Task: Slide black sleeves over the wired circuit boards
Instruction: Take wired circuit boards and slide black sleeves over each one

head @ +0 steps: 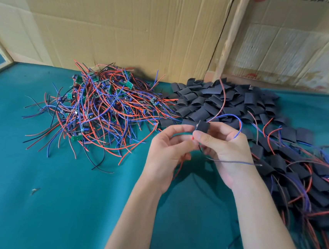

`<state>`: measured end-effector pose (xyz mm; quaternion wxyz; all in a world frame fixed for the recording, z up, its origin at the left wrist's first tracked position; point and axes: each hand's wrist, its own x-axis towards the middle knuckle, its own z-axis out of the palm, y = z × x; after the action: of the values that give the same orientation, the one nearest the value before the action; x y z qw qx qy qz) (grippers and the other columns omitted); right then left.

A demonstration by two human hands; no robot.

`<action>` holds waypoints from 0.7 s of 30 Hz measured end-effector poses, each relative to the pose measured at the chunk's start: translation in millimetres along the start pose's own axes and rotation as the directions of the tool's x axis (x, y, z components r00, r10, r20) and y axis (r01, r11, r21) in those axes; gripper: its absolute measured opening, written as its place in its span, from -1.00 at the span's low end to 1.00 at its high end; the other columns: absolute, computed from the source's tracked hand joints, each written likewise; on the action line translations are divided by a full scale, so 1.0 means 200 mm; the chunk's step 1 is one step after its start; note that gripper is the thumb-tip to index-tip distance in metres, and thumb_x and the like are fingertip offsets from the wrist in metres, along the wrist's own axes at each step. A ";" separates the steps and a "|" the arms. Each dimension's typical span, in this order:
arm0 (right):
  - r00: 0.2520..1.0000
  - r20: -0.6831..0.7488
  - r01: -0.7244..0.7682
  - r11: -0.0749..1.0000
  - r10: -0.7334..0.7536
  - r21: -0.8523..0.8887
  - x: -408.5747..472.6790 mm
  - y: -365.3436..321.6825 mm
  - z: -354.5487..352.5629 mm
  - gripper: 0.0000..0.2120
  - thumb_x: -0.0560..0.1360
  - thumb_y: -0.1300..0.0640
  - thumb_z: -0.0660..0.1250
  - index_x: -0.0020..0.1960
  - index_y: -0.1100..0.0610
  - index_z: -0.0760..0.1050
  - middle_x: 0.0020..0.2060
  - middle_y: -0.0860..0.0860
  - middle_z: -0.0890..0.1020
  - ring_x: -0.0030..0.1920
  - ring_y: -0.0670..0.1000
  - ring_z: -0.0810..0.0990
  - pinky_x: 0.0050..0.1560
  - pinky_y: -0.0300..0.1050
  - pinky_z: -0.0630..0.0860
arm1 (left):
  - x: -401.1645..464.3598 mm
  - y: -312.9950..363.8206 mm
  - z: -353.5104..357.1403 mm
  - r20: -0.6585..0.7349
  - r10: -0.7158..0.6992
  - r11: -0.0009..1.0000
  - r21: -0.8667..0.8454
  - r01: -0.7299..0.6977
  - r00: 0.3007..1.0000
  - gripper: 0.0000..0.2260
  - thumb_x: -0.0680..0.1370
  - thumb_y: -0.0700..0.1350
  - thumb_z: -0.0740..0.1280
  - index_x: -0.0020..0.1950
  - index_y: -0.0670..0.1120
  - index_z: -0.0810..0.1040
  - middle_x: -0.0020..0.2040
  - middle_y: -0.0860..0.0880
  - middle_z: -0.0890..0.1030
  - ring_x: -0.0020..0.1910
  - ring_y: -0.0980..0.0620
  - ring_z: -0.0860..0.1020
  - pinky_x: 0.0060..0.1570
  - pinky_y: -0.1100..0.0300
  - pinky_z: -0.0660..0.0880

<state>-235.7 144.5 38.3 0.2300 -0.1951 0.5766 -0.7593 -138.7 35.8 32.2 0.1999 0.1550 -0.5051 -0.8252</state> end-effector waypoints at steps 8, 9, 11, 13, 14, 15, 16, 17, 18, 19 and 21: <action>0.991 -0.105 -0.071 0.995 0.078 0.074 -0.02 -0.03 0.04 -0.86 0.27 0.30 0.57 -0.21 0.16 0.69 -0.29 0.13 0.65 -0.33 0.05 0.52 -0.19 -0.03 0.41 | -0.01 0.02 -0.04 0.047 0.220 0.869 0.445 -0.218 0.974 -0.82 0.48 -0.23 0.45 0.03 -0.01 0.66 -0.15 -0.07 0.74 -0.19 -0.02 0.67 -0.12 0.17 0.58; 0.988 -0.132 -0.066 0.995 0.075 0.071 -0.01 -0.05 0.02 -0.86 0.27 0.33 0.53 -0.30 0.13 0.66 -0.38 0.10 0.55 -0.41 0.01 0.43 -0.31 -0.12 0.33 | 0.00 0.04 -0.09 -0.042 0.286 0.810 0.544 -0.218 0.957 -0.86 0.48 -0.21 0.45 -0.01 -0.02 0.67 -0.14 -0.03 0.73 -0.17 -0.01 0.67 -0.07 0.14 0.60; 0.987 -0.150 -0.061 0.998 0.056 -0.032 -0.01 -0.10 -0.08 -0.81 0.31 0.42 0.46 -0.35 0.16 0.64 -0.40 0.11 0.40 -0.47 0.00 0.28 -0.43 -0.16 0.15 | 0.01 0.07 -0.22 -0.229 0.445 0.608 0.787 -0.104 0.866 -0.87 0.49 -0.22 0.42 -0.04 -0.02 0.68 -0.11 0.07 0.71 -0.11 0.02 0.66 0.01 0.20 0.54; 0.990 -0.133 -0.086 0.955 0.050 -0.285 -0.05 -0.19 -0.21 -0.90 0.27 0.31 0.50 -0.21 0.26 0.67 -0.41 0.12 0.39 -0.48 -0.01 0.24 -0.48 -0.20 0.07 | 0.00 0.09 -0.31 -0.269 0.521 0.410 0.911 0.039 0.810 -0.86 0.47 -0.23 0.41 -0.02 -0.05 0.68 -0.07 0.04 0.69 -0.05 -0.05 0.62 0.00 0.23 0.42; 0.988 -0.146 -0.109 0.893 0.049 -0.436 -0.06 -0.24 -0.27 -0.75 0.19 0.18 0.53 -0.14 0.21 0.70 -0.44 0.08 0.44 -0.49 -0.05 0.27 -0.52 -0.26 0.08 | 0.01 0.07 -0.32 -0.237 0.516 0.342 0.938 0.056 0.823 -0.86 0.47 -0.23 0.41 -0.01 -0.09 0.68 -0.06 -0.02 0.68 -0.01 -0.10 0.59 0.03 0.20 0.40; 0.984 -0.173 -0.125 0.809 0.029 -0.574 -0.08 -0.29 -0.34 -0.62 0.08 0.04 0.52 -0.11 0.07 0.73 -0.48 -0.02 0.50 -0.53 -0.11 0.30 -0.56 -0.34 0.11 | 0.02 0.06 -0.31 -0.208 0.501 0.290 0.955 0.063 0.840 -0.85 0.47 -0.23 0.42 0.02 -0.11 0.68 -0.04 -0.06 0.67 0.02 -0.14 0.56 0.08 0.15 0.40; 0.977 -0.215 -0.142 0.727 -0.007 -0.671 -0.10 -0.35 -0.40 -0.54 -0.02 -0.05 0.49 -0.12 -0.06 0.73 -0.50 -0.10 0.54 -0.57 -0.18 0.33 -0.59 -0.41 0.16 | 0.03 0.04 -0.30 -0.197 0.490 0.262 0.962 0.073 0.849 -0.82 0.48 -0.22 0.41 0.06 -0.12 0.68 -0.01 -0.09 0.67 0.05 -0.17 0.55 0.12 0.10 0.40; 0.970 -0.242 -0.172 0.667 -0.013 -0.725 -0.12 -0.40 -0.47 -0.50 -0.08 -0.11 0.45 -0.13 -0.15 0.73 -0.51 -0.10 0.59 -0.58 -0.21 0.37 -0.60 -0.45 0.22 | 0.03 0.04 -0.28 -0.204 0.484 0.260 0.962 0.083 0.851 -0.80 0.49 -0.22 0.39 0.10 -0.12 0.68 0.00 -0.11 0.67 0.07 -0.18 0.55 0.15 0.06 0.41; 0.965 -0.261 -0.211 0.622 0.012 -0.754 -0.14 -0.44 -0.53 -0.47 -0.11 -0.14 0.43 -0.13 -0.20 0.72 -0.48 -0.08 0.64 -0.55 -0.22 0.43 -0.56 -0.45 0.31 | 0.04 0.03 -0.27 -0.218 0.482 0.269 0.959 0.093 0.848 -0.79 0.50 -0.22 0.38 0.12 -0.11 0.68 0.00 -0.11 0.68 0.07 -0.19 0.56 0.14 0.04 0.42; 0.960 -0.277 -0.242 0.592 0.033 -0.769 -0.16 -0.47 -0.58 -0.45 -0.12 -0.16 0.44 -0.11 -0.24 0.71 -0.43 -0.07 0.68 -0.50 -0.21 0.50 -0.47 -0.45 0.36 | 0.04 0.03 -0.26 -0.229 0.483 0.278 0.955 0.100 0.845 -0.79 0.51 -0.21 0.37 0.12 -0.10 0.69 -0.01 -0.11 0.69 0.06 -0.19 0.56 0.12 0.03 0.44; 0.955 -0.288 -0.281 0.546 0.076 -0.789 -0.21 -0.51 -0.65 -0.46 -0.15 -0.22 0.49 -0.15 -0.32 0.68 -0.43 -0.13 0.68 -0.47 -0.22 0.56 -0.42 -0.47 0.36 | 0.03 0.03 -0.25 -0.248 0.481 0.311 0.945 0.101 0.841 -0.81 0.51 -0.19 0.36 0.07 -0.09 0.71 -0.06 -0.10 0.69 0.01 -0.17 0.58 0.05 0.04 0.48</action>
<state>-286.6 293.6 102.6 0.1239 -0.1345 0.9016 -0.3920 -119.9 -8.3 14.8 0.2948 0.3806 -0.8303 -0.2807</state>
